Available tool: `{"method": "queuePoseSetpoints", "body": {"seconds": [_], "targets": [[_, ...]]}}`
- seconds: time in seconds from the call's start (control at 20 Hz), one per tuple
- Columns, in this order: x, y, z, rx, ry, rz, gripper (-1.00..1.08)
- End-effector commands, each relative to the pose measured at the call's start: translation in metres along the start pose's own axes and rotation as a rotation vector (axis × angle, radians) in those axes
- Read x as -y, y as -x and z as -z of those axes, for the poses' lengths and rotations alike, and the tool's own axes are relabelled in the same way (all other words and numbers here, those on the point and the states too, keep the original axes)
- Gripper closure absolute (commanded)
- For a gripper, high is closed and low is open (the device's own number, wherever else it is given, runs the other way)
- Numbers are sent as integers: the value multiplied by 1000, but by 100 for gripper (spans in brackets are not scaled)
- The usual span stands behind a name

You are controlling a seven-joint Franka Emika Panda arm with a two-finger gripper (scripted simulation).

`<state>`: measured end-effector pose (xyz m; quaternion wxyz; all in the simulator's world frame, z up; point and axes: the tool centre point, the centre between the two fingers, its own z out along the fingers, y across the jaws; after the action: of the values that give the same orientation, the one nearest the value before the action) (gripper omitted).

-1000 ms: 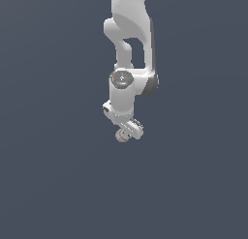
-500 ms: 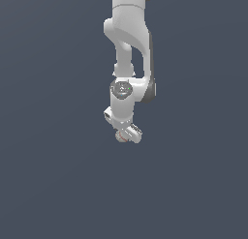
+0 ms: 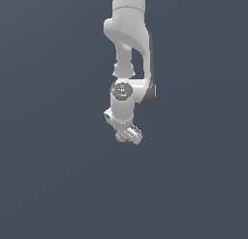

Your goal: Pick up the object and move it to a goal position.

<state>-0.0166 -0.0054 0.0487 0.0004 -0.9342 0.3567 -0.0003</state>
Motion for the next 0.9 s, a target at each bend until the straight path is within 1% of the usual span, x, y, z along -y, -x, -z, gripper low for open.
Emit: {"method": "queuePoseSetpoints", "body": {"seconds": [0.0,0.25,0.45,0.65,0.85], "targets": [[-1,0,-1,0,1,-1,108],[1,0,0,0,0,0,108],[8,-2,5,0,0,0,108],[22,-5,12,0,0,0,108],[41,-9,23,0,0,0,108]]}}
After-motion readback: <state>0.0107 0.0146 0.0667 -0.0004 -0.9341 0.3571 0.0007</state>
